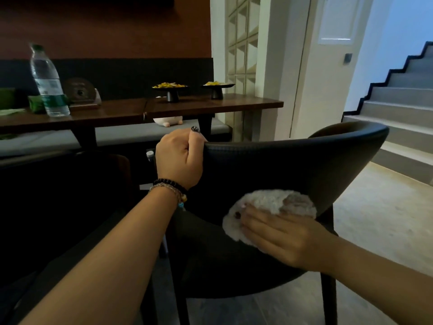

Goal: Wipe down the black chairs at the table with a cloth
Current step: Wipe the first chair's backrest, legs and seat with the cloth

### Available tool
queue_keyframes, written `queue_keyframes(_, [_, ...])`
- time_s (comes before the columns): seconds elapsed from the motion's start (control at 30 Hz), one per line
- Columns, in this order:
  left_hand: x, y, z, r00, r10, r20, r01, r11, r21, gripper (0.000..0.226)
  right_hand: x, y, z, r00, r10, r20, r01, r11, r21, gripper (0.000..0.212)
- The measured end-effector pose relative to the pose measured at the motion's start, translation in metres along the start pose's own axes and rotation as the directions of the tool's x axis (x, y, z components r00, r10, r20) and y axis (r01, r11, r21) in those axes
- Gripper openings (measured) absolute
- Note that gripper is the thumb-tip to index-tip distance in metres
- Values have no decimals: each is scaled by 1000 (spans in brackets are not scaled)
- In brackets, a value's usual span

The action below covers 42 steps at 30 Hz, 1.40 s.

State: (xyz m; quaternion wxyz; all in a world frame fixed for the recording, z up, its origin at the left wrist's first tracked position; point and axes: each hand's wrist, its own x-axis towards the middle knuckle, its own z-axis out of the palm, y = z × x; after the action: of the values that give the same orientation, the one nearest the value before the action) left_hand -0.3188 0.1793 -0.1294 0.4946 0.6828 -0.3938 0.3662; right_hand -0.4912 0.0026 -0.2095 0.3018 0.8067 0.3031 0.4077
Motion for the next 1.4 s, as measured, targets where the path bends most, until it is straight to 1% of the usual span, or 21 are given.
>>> queue_keyframes(0.03, [0,1,-1,1000,5,7,-5,1000,5,58,-4,0,0,997,-52,52,52,999,-1,26])
queue_keyframes(0.1, [1,2,-1,1000,7,10,-7,1000,13,58,0,6,-4,997,-69,18,68,997,44,25])
queue_keyframes(0.17, [3,2,0,1000,3,-6,-3,1000,5,57,16,19,-13,994,11,-111,-5,998,56,26])
queue_keyframes(0.23, [3,2,2,999,3,-33,-2,1000,18,53,30,33,-21,966,124,-227,-130,992,-8,30])
queue_keyframes(0.33, [0,1,3,998,-20,-55,22,999,42,49,39,40,-18,944,163,-287,-202,973,-111,26])
queue_keyframes(0.43, [0,1,2,998,-55,-3,55,997,52,45,30,29,-8,968,116,-224,-139,986,-90,24])
queue_keyframes(0.5, [-2,2,-2,996,-75,49,72,995,64,46,16,21,-2,995,0,-105,-5,999,-42,23])
queue_keyframes(0.57, [-4,2,-5,991,-105,89,100,994,53,47,4,13,0,987,-152,47,155,987,-52,21])
queue_keyframes(0.63, [-4,1,-8,983,-130,129,129,991,20,47,2,11,-3,977,-191,91,196,979,-56,20])
queue_keyframes(0.67, [-3,1,-9,979,-144,144,145,989,6,47,6,15,-8,987,-149,52,151,988,-38,21])
queue_keyframes(0.73, [-2,0,-9,976,-169,138,175,984,-29,44,18,26,-23,998,9,-67,-10,1000,-17,23])
queue_keyframes(0.8, [-2,0,-7,980,-176,98,180,983,-41,39,25,37,-40,970,184,-160,-192,981,-35,26])
queue_keyframes(0.87, [-3,-1,-4,984,-160,73,163,986,-31,38,22,43,-52,906,364,-217,-373,928,-4,29])
queue_keyframes(0.97, [-3,0,-3,981,-166,102,172,984,-46,36,18,48,-62,746,615,-254,-605,786,126,37])
queue_keyframes(1.03, [-5,2,-3,978,-181,101,188,980,-69,34,32,43,-62,673,685,-280,-658,727,195,40])
queue_keyframes(1.07, [-7,3,-2,978,-190,84,196,977,-79,37,44,38,-59,672,680,-293,-657,730,188,38])
queue_keyframes(1.13, [-11,4,-3,967,-243,69,252,952,-175,41,70,27,-50,728,610,-313,-613,783,102,30])
queue_keyframes(1.17, [-11,5,-4,951,-296,89,309,908,-283,37,80,22,-46,767,558,-317,-573,818,54,27])
queue_keyframes(1.23, [-10,5,-7,918,-380,114,395,845,-361,29,95,20,-38,843,443,-305,-473,881,-30,28])
queue_keyframes(1.37, [-18,6,-21,808,-573,138,540,626,-562,43,91,19,-22,967,151,-204,-190,964,-187,25])
queue_keyframes(1.4, [-21,6,-26,811,-563,161,554,647,-524,43,83,15,-17,987,50,-156,-81,976,-201,26])
